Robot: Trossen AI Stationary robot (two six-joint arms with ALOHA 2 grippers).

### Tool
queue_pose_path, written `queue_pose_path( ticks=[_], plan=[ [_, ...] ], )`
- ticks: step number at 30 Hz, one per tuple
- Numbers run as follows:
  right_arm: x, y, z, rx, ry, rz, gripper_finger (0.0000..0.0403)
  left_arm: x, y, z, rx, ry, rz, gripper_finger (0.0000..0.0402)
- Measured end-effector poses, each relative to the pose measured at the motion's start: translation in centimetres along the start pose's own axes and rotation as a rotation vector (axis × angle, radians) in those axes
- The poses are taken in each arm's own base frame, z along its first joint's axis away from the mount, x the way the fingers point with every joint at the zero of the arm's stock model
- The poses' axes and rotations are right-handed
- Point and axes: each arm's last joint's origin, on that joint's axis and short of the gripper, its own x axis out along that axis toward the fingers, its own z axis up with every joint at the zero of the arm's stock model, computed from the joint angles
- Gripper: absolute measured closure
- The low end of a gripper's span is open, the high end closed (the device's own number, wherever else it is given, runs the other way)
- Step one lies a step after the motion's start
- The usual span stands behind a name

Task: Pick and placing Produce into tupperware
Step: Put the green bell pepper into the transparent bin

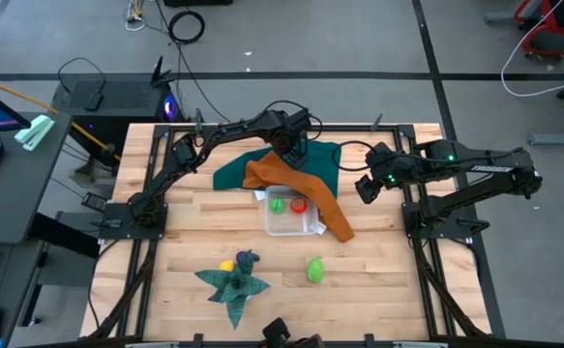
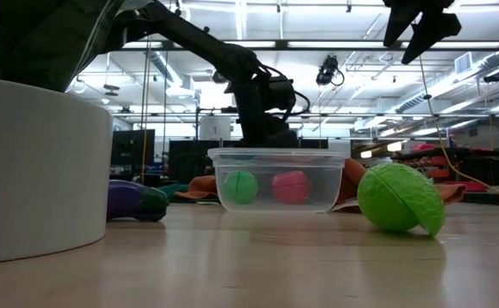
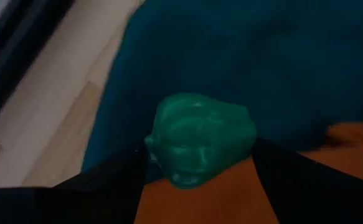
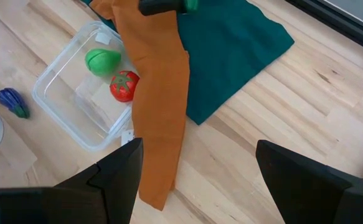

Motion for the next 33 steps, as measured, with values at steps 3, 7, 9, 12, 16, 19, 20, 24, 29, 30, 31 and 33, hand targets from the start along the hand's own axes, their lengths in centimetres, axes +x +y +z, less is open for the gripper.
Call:
queue_pose_path(
  ticks=[3,7,9,12,16,19,20,24,29,30,31,33],
  plan=[
    [0.0,-0.1,0.0,-0.001,0.003,-0.003,0.0129,-0.5,-0.3,-0.2,0.007,0.018,0.000,0.0116],
    [-0.3,-0.3,-0.1,0.000,-0.004,-0.002,0.0129,-1.1,-0.9,-0.5,0.031,0.053,-0.023,0.0116],
    [-0.5,-0.4,-0.2,0.002,-0.012,-0.002,0.0129,-1.6,-1.3,-0.4,0.040,0.051,-0.040,0.0116],
    [-0.7,-0.6,-0.2,0.004,-0.015,-0.002,0.0129,-2.5,-1.9,-0.1,0.055,0.045,-0.048,0.0116],
    [-1.0,-0.9,-0.4,0.005,-0.012,-0.005,0.0129,-4.9,-2.7,0.8,0.067,-0.003,-0.069,0.0116],
    [-1.2,-1.2,-0.6,0.016,-0.008,-0.009,0.0129,-6.9,-3.3,1.3,0.086,-0.032,-0.089,0.0116],
    [-1.2,-1.2,-0.6,0.018,-0.010,-0.007,0.0129,-7.5,-3.6,1.4,0.092,-0.044,-0.100,0.0116],
    [-1.7,-1.8,-0.9,0.024,-0.006,-0.007,0.0129,-9.9,-4.7,0.6,0.100,-0.043,-0.180,0.0116],
    [-2.5,-2.6,-1.2,0.031,-0.028,-0.025,0.0129,-11.8,-7.0,-0.8,0.154,-0.002,-0.213,0.0116],
    [-2.6,-2.8,-1.3,0.036,-0.035,-0.025,0.0129,-12.1,-7.5,-1.2,0.163,0.005,-0.219,0.0116],
    [-2.8,-2.9,-1.4,0.040,-0.040,-0.025,0.0129,-12.5,-7.9,-1.5,0.165,0.015,-0.224,0.0116],
    [-3.0,-3.1,-1.4,0.045,-0.050,-0.024,0.0129,-13.0,-9.1,-2.0,0.173,0.019,-0.235,0.0116]
  ],
)
